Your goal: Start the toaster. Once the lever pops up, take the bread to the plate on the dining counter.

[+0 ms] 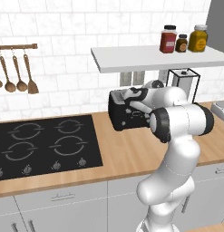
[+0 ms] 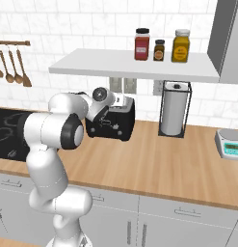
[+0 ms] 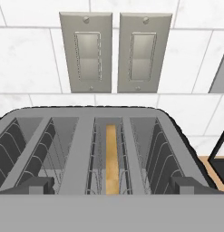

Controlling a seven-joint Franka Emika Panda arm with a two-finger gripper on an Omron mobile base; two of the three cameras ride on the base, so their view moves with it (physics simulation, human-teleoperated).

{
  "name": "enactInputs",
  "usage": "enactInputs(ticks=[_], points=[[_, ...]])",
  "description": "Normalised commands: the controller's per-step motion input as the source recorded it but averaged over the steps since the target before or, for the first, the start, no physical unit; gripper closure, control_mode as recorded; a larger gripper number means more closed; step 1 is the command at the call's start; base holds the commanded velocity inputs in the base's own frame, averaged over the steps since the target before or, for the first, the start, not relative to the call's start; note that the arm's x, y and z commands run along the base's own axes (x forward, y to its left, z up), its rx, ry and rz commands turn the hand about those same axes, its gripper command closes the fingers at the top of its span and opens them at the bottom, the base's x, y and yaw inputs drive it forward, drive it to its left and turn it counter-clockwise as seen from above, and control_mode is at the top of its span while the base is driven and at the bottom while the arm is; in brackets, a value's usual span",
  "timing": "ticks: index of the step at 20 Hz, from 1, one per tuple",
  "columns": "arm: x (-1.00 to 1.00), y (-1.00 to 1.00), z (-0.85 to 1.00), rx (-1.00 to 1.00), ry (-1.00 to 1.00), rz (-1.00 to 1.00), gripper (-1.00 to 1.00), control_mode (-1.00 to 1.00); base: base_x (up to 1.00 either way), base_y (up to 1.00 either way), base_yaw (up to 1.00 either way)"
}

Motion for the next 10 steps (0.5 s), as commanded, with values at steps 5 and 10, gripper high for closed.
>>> enactInputs(ticks=[5, 10], points=[[0.00, 0.00, 0.00, 0.00, 0.00, 0.00, -1.00, -1.00, 0.00, 0.00, 0.00], [0.00, 0.00, 0.00, 0.00, 0.00, 0.00, -1.00, -1.00, 0.00, 0.00, 0.00]])
